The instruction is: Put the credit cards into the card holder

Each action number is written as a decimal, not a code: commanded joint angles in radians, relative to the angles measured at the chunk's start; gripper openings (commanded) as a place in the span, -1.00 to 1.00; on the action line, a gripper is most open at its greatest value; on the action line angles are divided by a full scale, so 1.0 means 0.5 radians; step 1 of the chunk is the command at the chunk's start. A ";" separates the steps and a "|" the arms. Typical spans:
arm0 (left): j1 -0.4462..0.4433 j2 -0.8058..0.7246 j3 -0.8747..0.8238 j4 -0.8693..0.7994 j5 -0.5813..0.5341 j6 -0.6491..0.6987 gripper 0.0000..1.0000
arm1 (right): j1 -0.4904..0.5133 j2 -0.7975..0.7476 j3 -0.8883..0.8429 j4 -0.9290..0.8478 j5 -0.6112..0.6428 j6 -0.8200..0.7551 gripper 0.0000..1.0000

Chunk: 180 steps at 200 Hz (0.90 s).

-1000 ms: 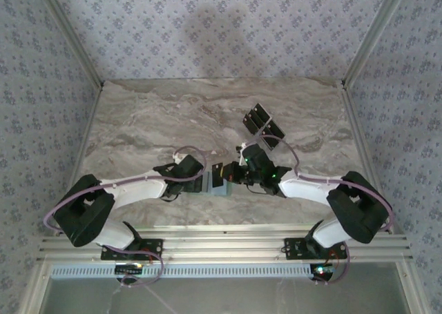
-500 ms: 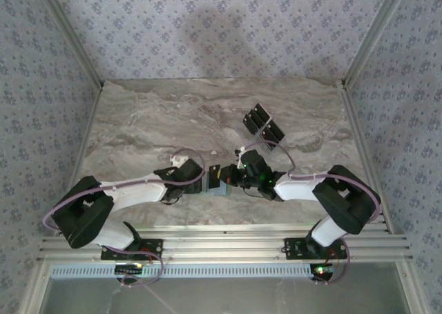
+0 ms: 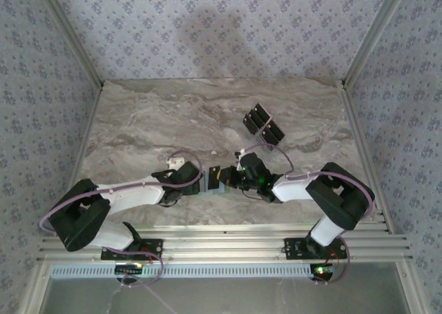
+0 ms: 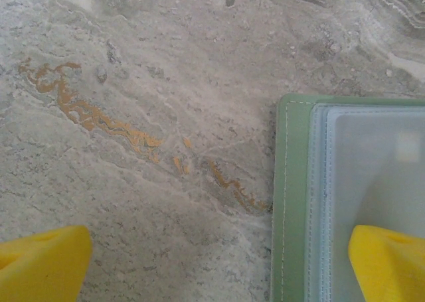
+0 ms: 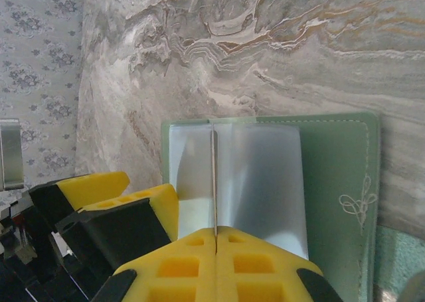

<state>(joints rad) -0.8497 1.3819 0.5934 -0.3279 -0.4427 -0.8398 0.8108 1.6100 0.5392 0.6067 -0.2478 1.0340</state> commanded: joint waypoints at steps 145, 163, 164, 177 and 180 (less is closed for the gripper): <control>-0.009 0.035 -0.088 -0.197 -0.011 -0.010 0.99 | 0.014 0.197 0.062 0.185 -0.122 0.014 -1.00; -0.009 0.040 -0.088 -0.197 -0.011 -0.012 1.00 | 0.016 0.217 0.064 0.203 -0.142 0.020 -1.00; -0.008 0.040 -0.088 -0.195 -0.012 -0.011 1.00 | 0.015 0.216 0.064 0.205 -0.142 0.021 -1.00; -0.009 0.040 -0.088 -0.197 -0.008 -0.012 1.00 | 0.016 0.222 0.066 0.210 -0.150 0.021 -1.00; -0.009 0.042 -0.087 -0.196 -0.009 -0.011 1.00 | 0.014 0.222 0.066 0.212 -0.152 0.022 -1.00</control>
<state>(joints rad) -0.8513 1.3819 0.5869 -0.3202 -0.4545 -0.8513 0.8143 1.7035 0.5491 0.6930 -0.3004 1.0367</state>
